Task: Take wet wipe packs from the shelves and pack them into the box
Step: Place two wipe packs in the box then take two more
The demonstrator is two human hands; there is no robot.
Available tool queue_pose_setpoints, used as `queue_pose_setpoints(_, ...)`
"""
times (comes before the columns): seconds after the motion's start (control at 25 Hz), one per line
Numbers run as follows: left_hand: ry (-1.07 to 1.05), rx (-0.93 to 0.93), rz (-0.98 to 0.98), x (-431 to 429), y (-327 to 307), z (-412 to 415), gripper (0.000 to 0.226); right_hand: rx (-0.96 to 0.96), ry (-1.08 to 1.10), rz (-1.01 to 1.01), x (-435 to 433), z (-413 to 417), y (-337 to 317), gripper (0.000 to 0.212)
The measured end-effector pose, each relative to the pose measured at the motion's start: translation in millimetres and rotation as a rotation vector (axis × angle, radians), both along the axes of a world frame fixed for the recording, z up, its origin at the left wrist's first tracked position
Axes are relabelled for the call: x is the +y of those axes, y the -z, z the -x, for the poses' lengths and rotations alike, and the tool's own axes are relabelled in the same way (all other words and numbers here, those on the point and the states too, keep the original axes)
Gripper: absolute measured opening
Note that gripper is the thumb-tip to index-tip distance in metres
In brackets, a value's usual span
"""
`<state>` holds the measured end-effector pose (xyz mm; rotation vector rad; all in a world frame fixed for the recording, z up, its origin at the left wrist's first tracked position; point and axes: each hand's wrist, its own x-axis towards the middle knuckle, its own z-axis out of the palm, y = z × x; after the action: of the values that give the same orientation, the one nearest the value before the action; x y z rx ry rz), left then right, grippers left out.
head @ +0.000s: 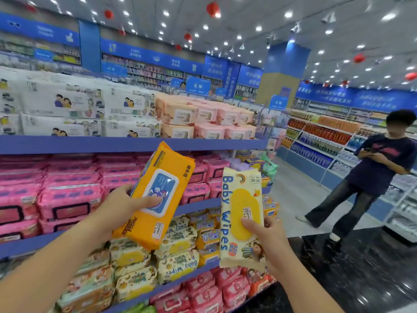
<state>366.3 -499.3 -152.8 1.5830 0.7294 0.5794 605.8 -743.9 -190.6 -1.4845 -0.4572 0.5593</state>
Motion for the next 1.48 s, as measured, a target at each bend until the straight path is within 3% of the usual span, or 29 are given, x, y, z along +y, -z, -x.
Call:
queue_pose_setpoints(0.08, -0.052, 0.049, -0.012, 18, 13, -23, 0.048, 0.003, -0.055, 0.037, 24, -41, 16, 0.053)
queue_pose_setpoints(0.2, -0.126, 0.205, -0.044, 37, 32, -43, 0.045, 0.014, -0.149, 0.132, 65, -84, 45, 0.044)
queue_pose_setpoints(0.28, -0.169, 0.321, -0.048, 45, 55, -53, 0.061, 0.039, -0.241, 0.193, 95, -109, 67, 0.04)
queue_pose_setpoints(0.4, -0.313, 0.461, 0.009, 43, 95, -60, 0.108, -0.021, -0.448, 0.301, 141, -141, 103, 0.051)
queue_pose_setpoints(0.48, -0.414, 0.55, 0.042, 35, 120, -58, 0.115, -0.081, -0.583, 0.375, 166, -153, 123, 0.056)
queue_pose_setpoints(0.6, -0.544, 0.776, 0.03, 18, 157, -53, 0.121, -0.227, -0.807, 0.503, 204, -172, 155, 0.071)
queue_pose_setpoints(0.76, -0.507, 1.003, 0.039, 10, 207, -62, 0.121, -0.514, -1.026, 0.74, 254, -198, 227, 0.11)
queue_pose_setpoints(0.88, -0.441, 1.111, 0.031, 17, 249, -74, 0.107, -0.752, -1.14, 0.853, 286, -216, 290, 0.1)
queue_pose_setpoints(1.0, -0.361, 1.192, 0.019, 29, 289, -80, 0.094, -1.155, -1.165, 0.872, 322, -229, 348, 0.071)
queue_pose_setpoints(1.16, -0.301, 1.234, 0.009, 38, 310, -86, 0.081, -1.43, -1.12, 0.79, 344, -241, 413, 0.073)
queue_pose_setpoints(1.32, -0.303, 1.17, 0.029, 58, 322, -99, 0.082, -1.47, -1.006, 0.733, 331, -242, 446, 0.072)
queue_pose_setpoints(1.48, -0.249, 1.054, 0.004, 79, 311, -121, 0.099, -1.263, -0.99, 0.803, 332, -233, 419, 0.071)
